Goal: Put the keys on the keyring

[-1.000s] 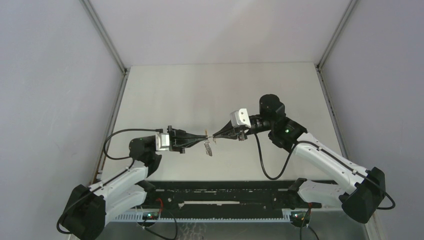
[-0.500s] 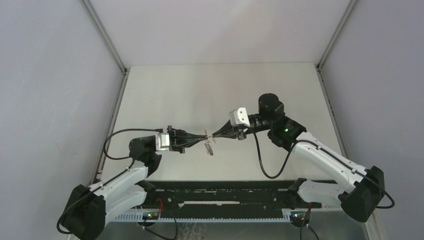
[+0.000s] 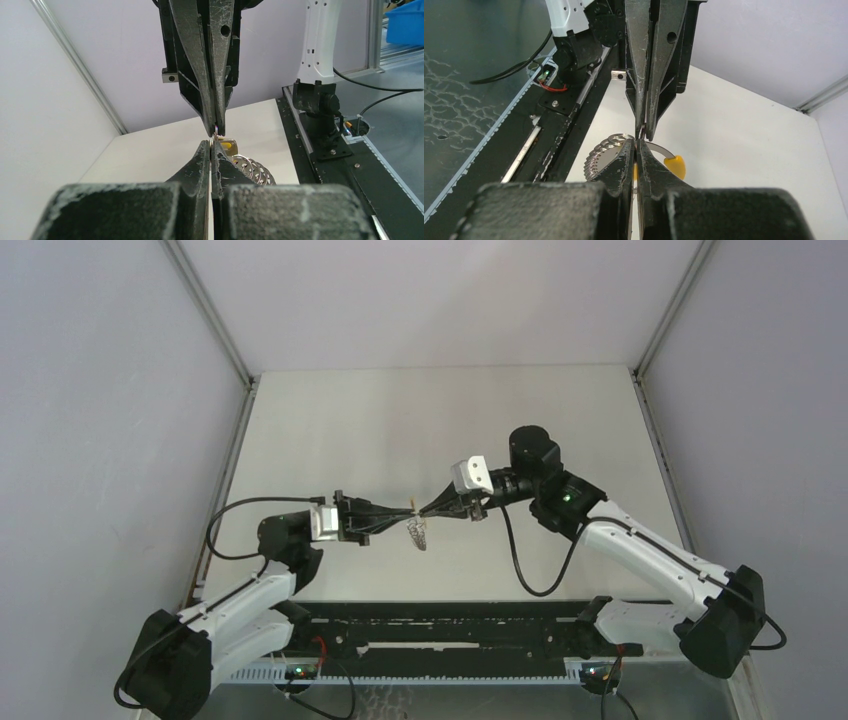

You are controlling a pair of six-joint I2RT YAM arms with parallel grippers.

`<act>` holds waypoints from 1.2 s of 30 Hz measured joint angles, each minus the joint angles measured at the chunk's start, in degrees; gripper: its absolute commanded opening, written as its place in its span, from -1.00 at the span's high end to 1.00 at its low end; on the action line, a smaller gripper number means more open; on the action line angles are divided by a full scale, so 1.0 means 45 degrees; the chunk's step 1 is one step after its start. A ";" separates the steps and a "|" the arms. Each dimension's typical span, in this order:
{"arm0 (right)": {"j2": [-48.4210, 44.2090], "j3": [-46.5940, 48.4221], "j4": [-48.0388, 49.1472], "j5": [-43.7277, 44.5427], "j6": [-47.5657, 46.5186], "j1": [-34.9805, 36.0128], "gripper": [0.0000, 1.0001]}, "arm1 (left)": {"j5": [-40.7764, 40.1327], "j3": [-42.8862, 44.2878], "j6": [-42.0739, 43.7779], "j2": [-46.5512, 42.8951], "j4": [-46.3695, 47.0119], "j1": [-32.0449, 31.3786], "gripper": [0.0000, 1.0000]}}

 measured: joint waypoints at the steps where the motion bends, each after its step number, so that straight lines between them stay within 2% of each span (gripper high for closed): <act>1: 0.0063 0.0005 0.0000 -0.0005 0.0000 0.0049 1.00 | 0.0000 0.0000 0.0000 -0.0005 0.0005 0.0000 1.00; 12: 0.0253 0.0121 0.0335 0.0010 -0.0005 0.0039 1.00 | -0.0578 -0.0010 0.0005 -0.0248 0.0053 0.0000 0.99; 25: 0.0151 0.0151 0.0306 0.1219 -0.0777 0.0427 1.00 | -0.1520 -0.0058 0.0010 -0.0379 0.0049 -0.0015 0.99; 31: 0.0087 0.0199 0.0180 0.2055 -0.1010 0.0661 0.72 | -0.1899 -0.0112 0.0019 -0.0379 0.0049 -0.0015 0.99; 36: -0.0058 0.0199 0.0044 0.2628 -0.1195 0.0869 0.60 | -0.2205 -0.0112 0.0019 -0.0384 0.0058 -0.0029 0.99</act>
